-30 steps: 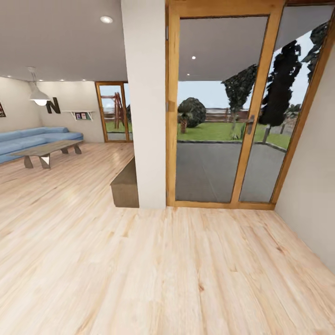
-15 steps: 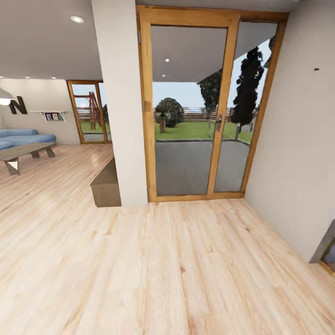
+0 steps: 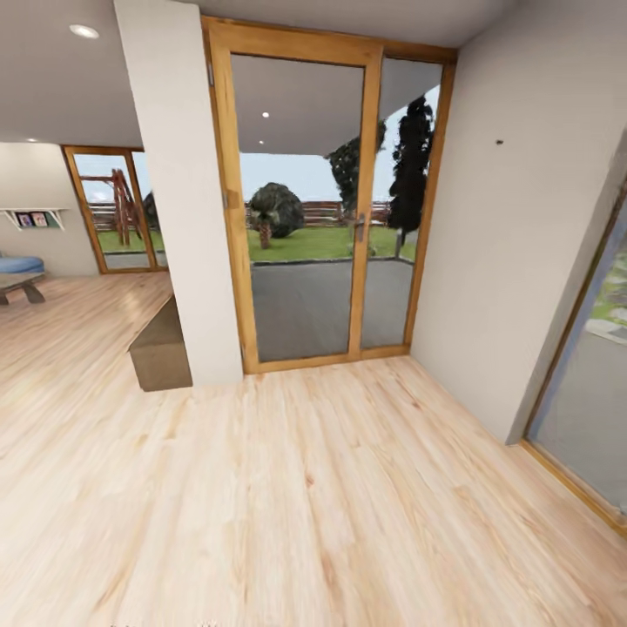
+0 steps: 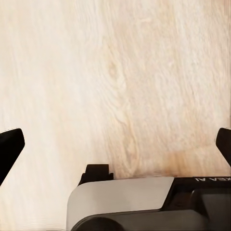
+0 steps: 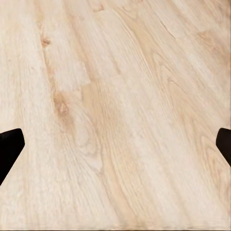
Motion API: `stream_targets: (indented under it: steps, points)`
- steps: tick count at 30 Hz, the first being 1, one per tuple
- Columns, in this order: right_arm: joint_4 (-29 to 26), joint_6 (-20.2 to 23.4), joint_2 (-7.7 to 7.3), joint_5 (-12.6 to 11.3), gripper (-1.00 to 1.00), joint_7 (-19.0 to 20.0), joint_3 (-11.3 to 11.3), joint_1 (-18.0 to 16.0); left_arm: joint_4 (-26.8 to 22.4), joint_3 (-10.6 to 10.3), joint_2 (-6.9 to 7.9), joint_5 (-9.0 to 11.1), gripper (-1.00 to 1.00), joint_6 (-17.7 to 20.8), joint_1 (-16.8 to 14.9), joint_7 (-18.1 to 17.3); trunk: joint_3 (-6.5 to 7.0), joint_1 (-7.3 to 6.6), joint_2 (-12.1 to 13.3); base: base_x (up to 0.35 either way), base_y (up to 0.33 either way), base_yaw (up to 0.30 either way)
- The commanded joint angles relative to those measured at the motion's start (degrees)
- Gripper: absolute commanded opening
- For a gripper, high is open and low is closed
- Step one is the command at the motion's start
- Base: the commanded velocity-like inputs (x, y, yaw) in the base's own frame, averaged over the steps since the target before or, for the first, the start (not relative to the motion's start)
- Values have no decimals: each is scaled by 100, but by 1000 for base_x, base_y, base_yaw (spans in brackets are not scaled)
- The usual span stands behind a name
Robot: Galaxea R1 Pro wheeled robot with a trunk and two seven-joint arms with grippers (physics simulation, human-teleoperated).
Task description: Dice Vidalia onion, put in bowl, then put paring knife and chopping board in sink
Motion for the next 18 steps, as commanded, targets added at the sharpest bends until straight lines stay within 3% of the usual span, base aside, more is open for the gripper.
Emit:
stream_targets:
  steps: [1, 7, 18]
  points:
    - [1, -16, 5, -7, 100, 4, -15, -4, 2, -2, 1, 6, 100, -16, -2, -4, -6, -3, -3, -317, 0, -281]
    - [1, -16, 5, -7, 100, 4, -15, -4, 2, -2, 1, 6, 100, -16, -2, -4, -6, -3, -3, -312, 104, -281]
    - [1, -16, 5, -6, 100, 4, -15, -4, 10, -2, 1, 6, 100, -14, -2, -4, -6, -3, -3, -274, 208, -281]
